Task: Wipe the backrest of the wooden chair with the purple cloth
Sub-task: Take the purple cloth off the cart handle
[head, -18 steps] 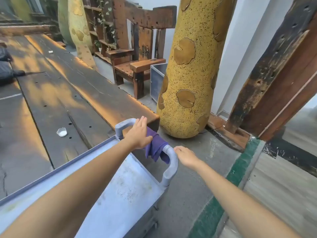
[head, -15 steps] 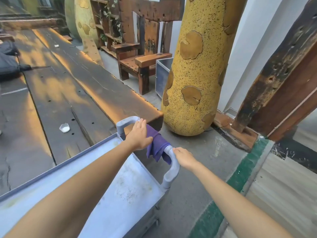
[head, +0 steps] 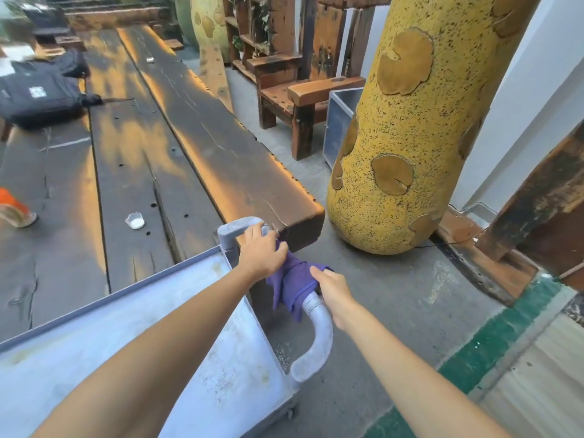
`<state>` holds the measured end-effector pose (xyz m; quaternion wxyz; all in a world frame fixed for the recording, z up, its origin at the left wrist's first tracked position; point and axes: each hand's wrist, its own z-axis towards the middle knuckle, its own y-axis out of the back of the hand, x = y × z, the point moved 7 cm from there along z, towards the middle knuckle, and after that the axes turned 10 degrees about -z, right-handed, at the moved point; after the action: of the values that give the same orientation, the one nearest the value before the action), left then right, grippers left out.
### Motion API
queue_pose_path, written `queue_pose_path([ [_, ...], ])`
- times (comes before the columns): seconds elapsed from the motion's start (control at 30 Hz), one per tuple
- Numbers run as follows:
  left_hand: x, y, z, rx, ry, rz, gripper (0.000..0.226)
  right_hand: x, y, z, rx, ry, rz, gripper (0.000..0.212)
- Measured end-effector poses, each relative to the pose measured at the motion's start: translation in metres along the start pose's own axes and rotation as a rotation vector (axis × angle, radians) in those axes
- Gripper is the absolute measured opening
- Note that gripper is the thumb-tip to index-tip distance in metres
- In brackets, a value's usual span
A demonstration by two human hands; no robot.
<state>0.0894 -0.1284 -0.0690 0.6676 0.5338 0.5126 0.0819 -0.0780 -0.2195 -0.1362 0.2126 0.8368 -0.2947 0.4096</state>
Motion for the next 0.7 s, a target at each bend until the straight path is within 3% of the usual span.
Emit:
queue_pose_path([
  [0.2,-0.005,-0.003,0.021,0.047,0.054,0.105,0.040,0.038,-0.001,0.012,0.081,0.095,0.161,0.028],
  [0.4,-0.023,-0.004,0.037,0.100,0.123,0.014,0.043,0.067,0.006,0.007,0.250,0.186,0.201,0.031],
  [0.6,-0.071,-0.032,0.043,0.355,0.205,-0.447,0.068,0.105,0.054,0.011,0.268,0.277,0.259,0.038],
  [0.7,-0.101,-0.056,0.044,0.522,0.260,-0.780,0.052,0.120,0.080,0.017,0.280,0.285,0.303,0.053],
])
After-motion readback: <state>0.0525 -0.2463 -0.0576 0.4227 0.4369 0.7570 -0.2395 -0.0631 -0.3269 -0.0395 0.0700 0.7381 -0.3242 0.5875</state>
